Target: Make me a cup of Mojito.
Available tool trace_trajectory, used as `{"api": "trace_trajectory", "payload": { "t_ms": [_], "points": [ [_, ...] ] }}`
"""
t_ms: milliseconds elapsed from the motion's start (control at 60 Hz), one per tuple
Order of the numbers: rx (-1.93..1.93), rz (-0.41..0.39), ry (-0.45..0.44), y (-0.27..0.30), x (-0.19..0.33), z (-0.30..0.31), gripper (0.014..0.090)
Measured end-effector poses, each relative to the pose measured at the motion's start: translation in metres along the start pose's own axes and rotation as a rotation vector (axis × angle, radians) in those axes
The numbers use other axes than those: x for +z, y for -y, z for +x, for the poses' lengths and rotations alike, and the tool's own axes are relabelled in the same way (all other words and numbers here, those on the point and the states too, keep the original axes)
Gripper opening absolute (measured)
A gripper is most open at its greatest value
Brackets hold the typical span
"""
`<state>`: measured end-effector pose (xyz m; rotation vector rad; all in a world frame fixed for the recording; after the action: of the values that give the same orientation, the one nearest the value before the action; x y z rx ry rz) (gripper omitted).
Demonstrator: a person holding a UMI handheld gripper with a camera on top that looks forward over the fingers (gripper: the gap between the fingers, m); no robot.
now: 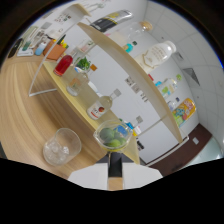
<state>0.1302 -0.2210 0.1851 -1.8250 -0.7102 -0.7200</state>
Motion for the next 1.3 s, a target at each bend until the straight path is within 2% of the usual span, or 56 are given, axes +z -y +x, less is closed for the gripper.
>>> {"api": "trace_trajectory", "payload": {
  "t_ms": [300,517,867,1133,1217,1300],
  "points": [
    [-0.506,0.287,-0.127,0.044,-0.007,0.009,0.0159],
    [-0.823,0.380,-0.121,0.045,-0.002,-0.010,0.0159],
    [-0.770,0.383,-0.091,0.046,-0.002,-0.006,0.0159],
    [-0.059,0.325,-0.058,0.062,-0.033,0.066,0.0159],
    [0.142,0.284,-0.040,0.041,-0.037,0.085,0.0160],
    [0.311,0.211,-0.007,0.006,-0.032,0.090,0.0161]
  ]
}}
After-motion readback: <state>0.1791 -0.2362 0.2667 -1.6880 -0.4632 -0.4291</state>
